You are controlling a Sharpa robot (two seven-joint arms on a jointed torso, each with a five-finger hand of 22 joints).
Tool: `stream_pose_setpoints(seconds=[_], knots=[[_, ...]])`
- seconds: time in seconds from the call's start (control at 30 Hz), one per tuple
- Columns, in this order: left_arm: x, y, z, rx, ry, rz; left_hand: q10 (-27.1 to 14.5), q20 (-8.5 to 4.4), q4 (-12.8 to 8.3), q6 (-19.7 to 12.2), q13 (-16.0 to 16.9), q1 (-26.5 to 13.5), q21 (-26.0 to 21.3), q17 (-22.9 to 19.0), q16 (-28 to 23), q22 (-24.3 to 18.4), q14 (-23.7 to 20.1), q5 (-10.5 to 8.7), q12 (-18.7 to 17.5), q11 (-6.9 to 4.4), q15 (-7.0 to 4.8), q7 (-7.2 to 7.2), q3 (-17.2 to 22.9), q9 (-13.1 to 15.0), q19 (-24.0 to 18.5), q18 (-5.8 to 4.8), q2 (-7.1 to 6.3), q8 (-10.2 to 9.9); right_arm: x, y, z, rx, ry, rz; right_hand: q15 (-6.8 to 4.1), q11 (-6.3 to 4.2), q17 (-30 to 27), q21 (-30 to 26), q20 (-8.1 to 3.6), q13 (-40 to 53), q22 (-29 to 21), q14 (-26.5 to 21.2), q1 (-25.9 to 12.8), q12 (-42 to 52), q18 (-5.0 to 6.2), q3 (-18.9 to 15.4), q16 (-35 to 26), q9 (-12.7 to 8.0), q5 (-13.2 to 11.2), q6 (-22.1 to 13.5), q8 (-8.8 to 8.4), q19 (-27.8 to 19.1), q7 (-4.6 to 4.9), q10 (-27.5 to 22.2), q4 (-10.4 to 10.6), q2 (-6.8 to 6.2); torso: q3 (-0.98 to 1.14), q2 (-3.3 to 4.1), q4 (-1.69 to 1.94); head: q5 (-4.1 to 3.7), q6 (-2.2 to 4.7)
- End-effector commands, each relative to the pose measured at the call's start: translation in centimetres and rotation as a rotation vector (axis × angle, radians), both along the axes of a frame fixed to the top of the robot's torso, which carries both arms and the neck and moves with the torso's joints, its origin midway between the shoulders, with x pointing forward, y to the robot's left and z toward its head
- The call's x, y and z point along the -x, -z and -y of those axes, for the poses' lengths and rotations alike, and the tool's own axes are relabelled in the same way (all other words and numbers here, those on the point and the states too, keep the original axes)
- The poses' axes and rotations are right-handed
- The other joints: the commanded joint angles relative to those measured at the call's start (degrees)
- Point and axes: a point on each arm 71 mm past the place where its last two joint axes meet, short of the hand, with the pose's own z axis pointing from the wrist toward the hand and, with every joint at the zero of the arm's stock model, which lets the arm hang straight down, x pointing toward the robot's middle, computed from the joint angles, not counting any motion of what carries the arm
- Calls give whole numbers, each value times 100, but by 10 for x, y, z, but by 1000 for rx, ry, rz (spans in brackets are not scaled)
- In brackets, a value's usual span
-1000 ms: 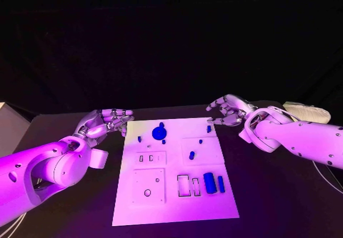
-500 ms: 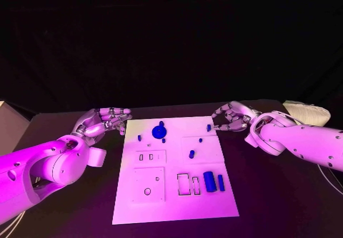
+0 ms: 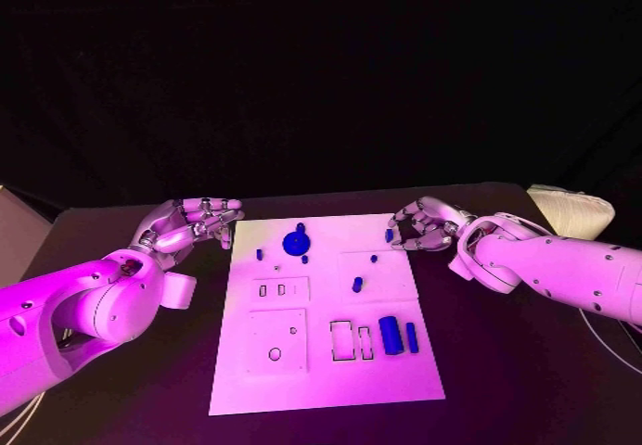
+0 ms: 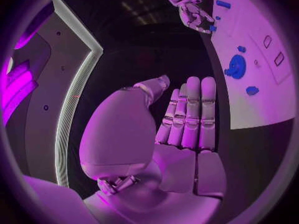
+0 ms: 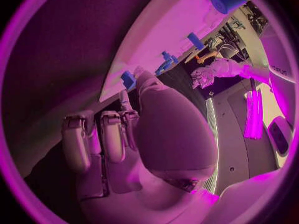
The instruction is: Assemble the parts on the task board
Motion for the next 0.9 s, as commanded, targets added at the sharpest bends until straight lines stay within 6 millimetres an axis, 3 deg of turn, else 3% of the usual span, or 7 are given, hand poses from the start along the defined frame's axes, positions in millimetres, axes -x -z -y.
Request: stream_pose_setpoints(seconds=[0.03,0.4,0.6,0.9], knots=[[1,-2,2,10,20,12,-28,-7,-16,-38,-10,-19,-24,-5,-17,-7,-10,-36,-11,7,-2,4,18,9,-39,42,24,-5,-1,2,-3,-7,-3,-14,33,25,896,32,47,1107,1509,479,-6,21,-82,5,1,4,41,54,15,599,-14,224,58,71,-8,-6,3,7,-11],[1,-2,1,8,19,10,-28,-6,-17,-38,-9,-24,-24,-7,-12,-9,0,-36,-10,8,-2,6,17,11,-39,43,25,-4,-3,4,-8,-7,9,-12,-39,-63,904,32,-10,1165,1509,481,34,84,-82,269,0,39,-87,387,203,599,-113,286,172,260,-5,-8,-10,56,-26],[1,-2,1,8,20,9,-28,-6,-17,-38,-9,-24,-24,-7,-12,-9,0,-36,-10,8,-2,6,17,11,-39,43,25,-4,-4,5,-9,-3,13,-10,-82,-113,911,32,-47,1178,1509,483,50,96,-82,369,1,60,-107,529,303,599,-170,300,179,254,-1,-9,-8,57,-32],[1,-1,1,8,21,7,-30,-5,-17,-39,-9,-31,-24,-9,-9,-10,8,-37,-9,10,-1,9,16,13,-39,43,25,-4,-5,5,-9,2,26,-7,-88,-118,909,32,-53,1172,1509,483,50,90,-82,377,0,61,-111,538,313,599,-176,295,178,241,-1,-9,-5,47,-45]])
